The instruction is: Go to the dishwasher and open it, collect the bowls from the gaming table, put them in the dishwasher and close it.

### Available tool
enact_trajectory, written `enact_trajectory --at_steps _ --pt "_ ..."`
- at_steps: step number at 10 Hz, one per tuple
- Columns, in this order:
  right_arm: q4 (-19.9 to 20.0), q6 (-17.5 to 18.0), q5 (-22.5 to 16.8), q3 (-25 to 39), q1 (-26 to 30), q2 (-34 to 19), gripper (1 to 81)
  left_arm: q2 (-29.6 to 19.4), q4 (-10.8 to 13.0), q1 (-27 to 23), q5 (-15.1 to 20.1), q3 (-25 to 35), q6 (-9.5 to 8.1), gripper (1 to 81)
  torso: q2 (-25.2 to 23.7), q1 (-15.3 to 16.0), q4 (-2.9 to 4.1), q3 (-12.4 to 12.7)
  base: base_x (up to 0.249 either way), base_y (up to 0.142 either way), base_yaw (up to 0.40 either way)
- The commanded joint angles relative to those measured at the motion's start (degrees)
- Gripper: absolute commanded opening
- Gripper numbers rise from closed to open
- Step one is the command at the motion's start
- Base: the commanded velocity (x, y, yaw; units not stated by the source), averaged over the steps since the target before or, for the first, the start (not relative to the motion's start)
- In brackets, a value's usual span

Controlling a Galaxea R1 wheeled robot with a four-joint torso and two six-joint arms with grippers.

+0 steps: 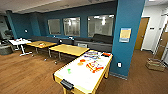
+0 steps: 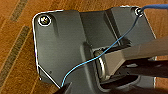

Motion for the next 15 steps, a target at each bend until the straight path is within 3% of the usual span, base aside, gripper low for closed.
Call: enact_trajectory --at_steps 1,15 --pt "-0.14 -0.15 -3.06 0.12 3.11 0.01 81.1 -0.1 -0.03 -3.05 2.95 0.02 0.09 81.1 0.0 0.0 0.0 0.0 0.125 0.08 0.0" --pt "-0.06 -0.15 -2.97 0.12 2.84 0.1 81.1 -0.1 -0.03 -2.96 2.95 0.02 0.09 81.1 0.0 0.02 0.0 -0.02 0.101 0.099 0.0"
